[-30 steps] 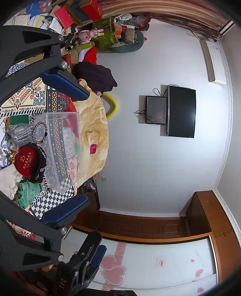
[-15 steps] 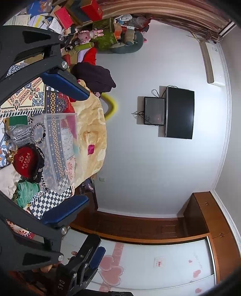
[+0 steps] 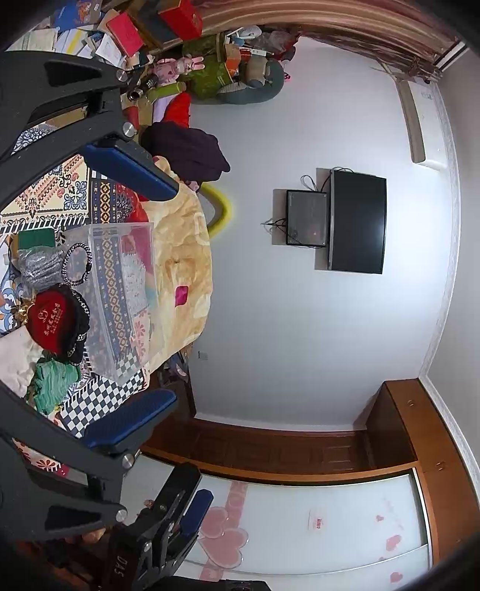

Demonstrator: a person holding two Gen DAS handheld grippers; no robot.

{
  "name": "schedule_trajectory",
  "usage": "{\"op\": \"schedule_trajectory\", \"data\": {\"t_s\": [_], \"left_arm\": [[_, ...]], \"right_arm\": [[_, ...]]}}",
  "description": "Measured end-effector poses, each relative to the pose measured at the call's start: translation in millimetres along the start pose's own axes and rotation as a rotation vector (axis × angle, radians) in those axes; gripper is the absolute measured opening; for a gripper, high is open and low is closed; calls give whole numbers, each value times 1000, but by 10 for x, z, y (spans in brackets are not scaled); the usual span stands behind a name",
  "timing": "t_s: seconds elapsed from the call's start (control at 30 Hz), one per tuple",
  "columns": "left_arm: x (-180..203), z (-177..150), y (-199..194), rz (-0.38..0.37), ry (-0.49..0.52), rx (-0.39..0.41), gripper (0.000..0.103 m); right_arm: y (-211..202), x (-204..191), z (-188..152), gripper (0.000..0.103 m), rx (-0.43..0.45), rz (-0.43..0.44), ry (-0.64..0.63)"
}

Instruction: Organize soft objects

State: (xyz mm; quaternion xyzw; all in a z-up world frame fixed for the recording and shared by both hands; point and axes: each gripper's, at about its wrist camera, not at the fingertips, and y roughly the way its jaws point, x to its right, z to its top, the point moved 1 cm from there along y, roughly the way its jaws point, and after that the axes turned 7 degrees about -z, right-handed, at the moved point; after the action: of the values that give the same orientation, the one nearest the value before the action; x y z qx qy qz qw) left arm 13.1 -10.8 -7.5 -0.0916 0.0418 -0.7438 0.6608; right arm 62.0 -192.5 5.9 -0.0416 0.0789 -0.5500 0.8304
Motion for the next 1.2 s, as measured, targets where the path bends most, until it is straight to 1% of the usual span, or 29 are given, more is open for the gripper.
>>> {"op": "schedule_trajectory", "data": {"t_s": [0.17, 0.27, 0.4, 0.47, 0.5, 0.57, 0.7, 0.8, 0.87, 0.97, 1.03, 1.1, 1.2], "left_arm": [[-41, -111, 117, -24, -15, -50, 103], [-77, -238, 210, -24, -21, -94, 103], [-179, -483, 384, -26, -60, -181, 103], [-234, -609, 466, -13, -71, -224, 96], [-258, -667, 506, -5, -73, -246, 90], [-325, -785, 589, 6, -86, -291, 87], [-451, -986, 688, 23, -116, -344, 83], [-552, -1126, 747, 32, -137, -375, 80], [-632, -1220, 793, 34, -153, -403, 76], [-732, -1355, 843, 37, -169, -440, 68], [-789, -1416, 872, 25, -193, -454, 62], [-822, -1447, 896, -8, -224, -461, 59], [-798, -1454, 943, -44, -233, -462, 58]], "right_arm": [[111, -8, -103, 103, -46, -6, -15], [183, -3, -220, 103, -85, -7, -31], [346, 19, -458, 103, -178, -6, -49], [437, 33, -602, 103, -234, -2, -56], [455, 41, -646, 103, -252, -1, -57], [510, 53, -754, 102, -294, 3, -56], [607, 65, -892, 94, -359, 23, -52], [675, 55, -969, 86, -404, 52, -47], [724, 35, -1011, 82, -429, 69, -49], [788, -4, -1056, 74, -456, 97, -49], [858, -40, -1073, 67, -471, 117, -47], [914, -57, -1087, 63, -484, 138, -43], [1022, -118, -1098, 57, -501, 166, -34]]}}
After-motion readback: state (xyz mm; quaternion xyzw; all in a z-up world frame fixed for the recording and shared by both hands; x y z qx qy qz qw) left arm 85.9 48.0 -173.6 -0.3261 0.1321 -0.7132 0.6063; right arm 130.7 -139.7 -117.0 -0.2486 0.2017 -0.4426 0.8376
